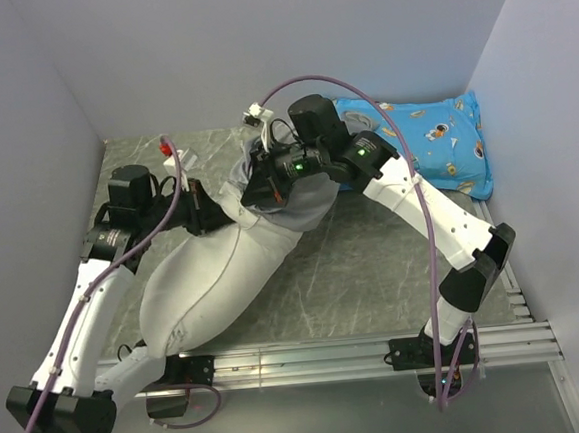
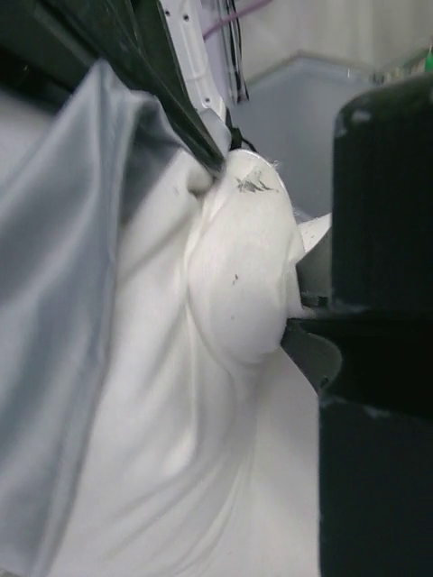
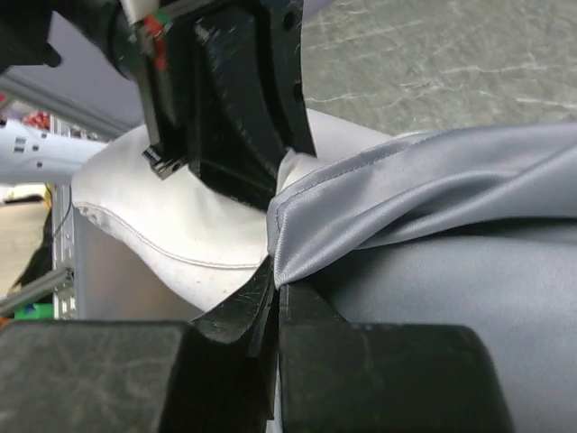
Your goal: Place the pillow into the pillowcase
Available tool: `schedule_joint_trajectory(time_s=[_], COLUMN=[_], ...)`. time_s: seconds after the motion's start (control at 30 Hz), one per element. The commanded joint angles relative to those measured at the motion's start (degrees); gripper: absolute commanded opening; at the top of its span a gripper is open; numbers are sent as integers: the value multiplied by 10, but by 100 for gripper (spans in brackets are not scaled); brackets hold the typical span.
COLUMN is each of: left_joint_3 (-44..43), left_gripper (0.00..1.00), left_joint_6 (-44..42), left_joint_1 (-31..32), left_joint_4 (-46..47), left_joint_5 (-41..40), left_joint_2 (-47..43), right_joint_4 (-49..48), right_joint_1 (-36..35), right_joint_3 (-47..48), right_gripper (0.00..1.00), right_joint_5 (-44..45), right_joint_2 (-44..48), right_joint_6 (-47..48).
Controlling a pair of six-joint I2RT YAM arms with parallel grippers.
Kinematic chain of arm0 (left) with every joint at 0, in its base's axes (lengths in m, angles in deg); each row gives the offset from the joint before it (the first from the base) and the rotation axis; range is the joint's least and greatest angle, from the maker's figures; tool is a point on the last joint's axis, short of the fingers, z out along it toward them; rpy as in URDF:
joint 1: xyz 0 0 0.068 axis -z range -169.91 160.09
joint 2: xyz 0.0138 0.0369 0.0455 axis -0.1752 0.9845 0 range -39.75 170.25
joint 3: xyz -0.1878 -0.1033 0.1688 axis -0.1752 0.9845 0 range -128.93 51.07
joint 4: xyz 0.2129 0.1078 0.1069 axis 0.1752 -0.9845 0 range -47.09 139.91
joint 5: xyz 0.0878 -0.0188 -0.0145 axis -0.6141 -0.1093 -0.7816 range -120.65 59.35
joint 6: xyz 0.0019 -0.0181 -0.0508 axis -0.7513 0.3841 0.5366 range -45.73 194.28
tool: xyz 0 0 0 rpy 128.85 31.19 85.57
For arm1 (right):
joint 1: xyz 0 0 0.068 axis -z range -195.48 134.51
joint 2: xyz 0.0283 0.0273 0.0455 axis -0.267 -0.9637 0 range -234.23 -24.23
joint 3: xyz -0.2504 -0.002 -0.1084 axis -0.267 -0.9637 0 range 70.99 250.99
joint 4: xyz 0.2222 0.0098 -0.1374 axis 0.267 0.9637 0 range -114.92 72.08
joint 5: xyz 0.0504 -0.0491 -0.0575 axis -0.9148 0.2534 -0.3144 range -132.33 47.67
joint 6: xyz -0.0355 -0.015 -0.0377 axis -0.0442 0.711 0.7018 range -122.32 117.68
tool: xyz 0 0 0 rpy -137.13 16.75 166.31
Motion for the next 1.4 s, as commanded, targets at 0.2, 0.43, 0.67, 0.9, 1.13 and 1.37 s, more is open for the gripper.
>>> schedule_joint_trajectory(time_s=[0.2, 0.43, 0.67, 0.9, 1.13, 1.37], left_joint_3=[-29, -23, -16, 9, 85, 139], left_gripper=[0, 0, 0, 0, 0, 0], left_joint_6=[-118, -155, -151, 67, 512, 510], left_joint_1=[-156, -156, -150, -96, -71, -178], left_joint_4=[14, 17, 29, 241, 633, 570], left_joint_5=[225, 233, 229, 275, 264, 277], left_joint_2=[165, 151, 151, 127, 85, 226], right_joint_4=[-105, -95, -103, -192, -228, -226], right_joint_1=[27, 36, 37, 20, -10, 62], right_joint_3=[-109, -203, -140, -73, 65, 98], right_gripper=[0, 26, 11, 0, 0, 0], right_joint_5=[31, 121, 4, -140, -123, 3], right_joint_2=[48, 110, 73, 24, -55, -153], right_joint_6=[-95, -36, -60, -186, -226, -266])
